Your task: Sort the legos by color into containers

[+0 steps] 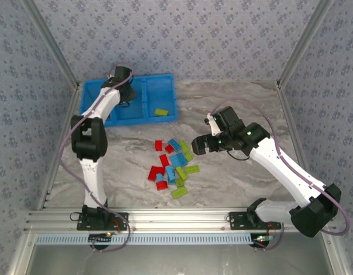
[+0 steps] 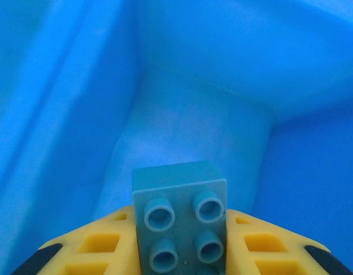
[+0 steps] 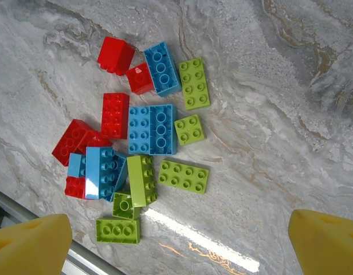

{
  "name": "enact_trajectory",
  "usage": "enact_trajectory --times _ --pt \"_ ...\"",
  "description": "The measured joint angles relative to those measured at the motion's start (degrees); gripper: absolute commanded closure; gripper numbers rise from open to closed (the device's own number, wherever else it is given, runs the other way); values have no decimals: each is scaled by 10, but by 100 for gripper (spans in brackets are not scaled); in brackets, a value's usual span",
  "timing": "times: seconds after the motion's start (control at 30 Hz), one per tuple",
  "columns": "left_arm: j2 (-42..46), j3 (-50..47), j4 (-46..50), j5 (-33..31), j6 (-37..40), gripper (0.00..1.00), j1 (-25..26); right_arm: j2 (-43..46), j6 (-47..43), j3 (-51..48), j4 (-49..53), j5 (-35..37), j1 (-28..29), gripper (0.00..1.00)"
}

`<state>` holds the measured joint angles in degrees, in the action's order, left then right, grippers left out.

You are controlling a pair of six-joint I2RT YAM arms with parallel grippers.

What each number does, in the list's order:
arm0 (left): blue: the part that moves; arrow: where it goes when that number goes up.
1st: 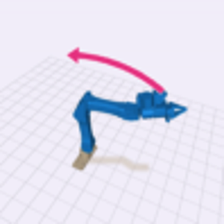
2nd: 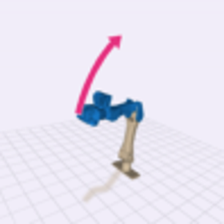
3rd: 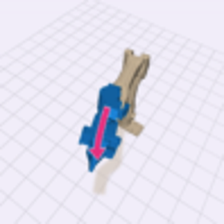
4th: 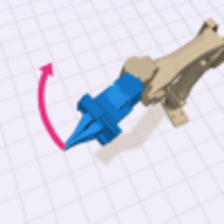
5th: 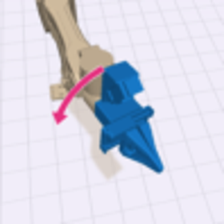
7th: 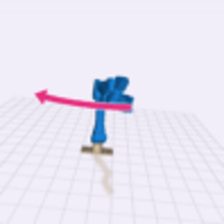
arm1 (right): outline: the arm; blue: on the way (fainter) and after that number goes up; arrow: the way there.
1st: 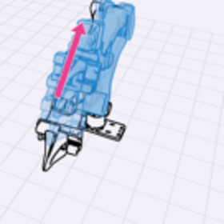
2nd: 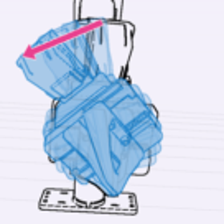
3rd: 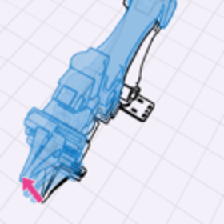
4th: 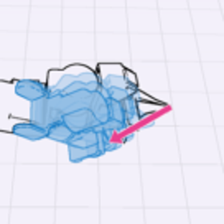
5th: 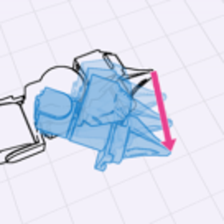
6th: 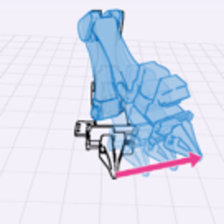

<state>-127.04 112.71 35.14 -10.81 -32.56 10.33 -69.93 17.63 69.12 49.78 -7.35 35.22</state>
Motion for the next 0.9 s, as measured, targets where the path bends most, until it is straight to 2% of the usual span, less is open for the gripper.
enact_trajectory --times 0.07,0.13,0.23,0.37,0.5,0.57,0.63,0.67,0.77,0.9 --pt "-49 63 25 17 3 54 -3 10 4 -4 -8 0 0 1" --pt "-69 89 41 28 8 51 -3 22 10 -19 -13 1 0 0" --pt "-68 101 64 40 13 46 -3 29 16 -37 -17 6 0 0" --pt "-24 65 70 50 9 46 -1 28 29 -60 -38 18 -8 0" --pt "126 -100 39 64 -4 46 9 9 43 -73 -65 35 -14 1" --pt "246 -213 9 66 2 46 35 -16 51 -75 -87 35 -14 3" --pt "345 -284 -15 66 22 45 71 -44 55 -78 -111 34 -14 5" --pt "408 -319 -30 68 44 44 104 -60 57 -81 -124 31 -13 6" --pt "525 -378 -61 82 113 37 169 -111 64 -85 -153 19 -10 10" --pt "642 -471 -85 111 213 24 193 -175 75 -85 -188 4 -1 18"
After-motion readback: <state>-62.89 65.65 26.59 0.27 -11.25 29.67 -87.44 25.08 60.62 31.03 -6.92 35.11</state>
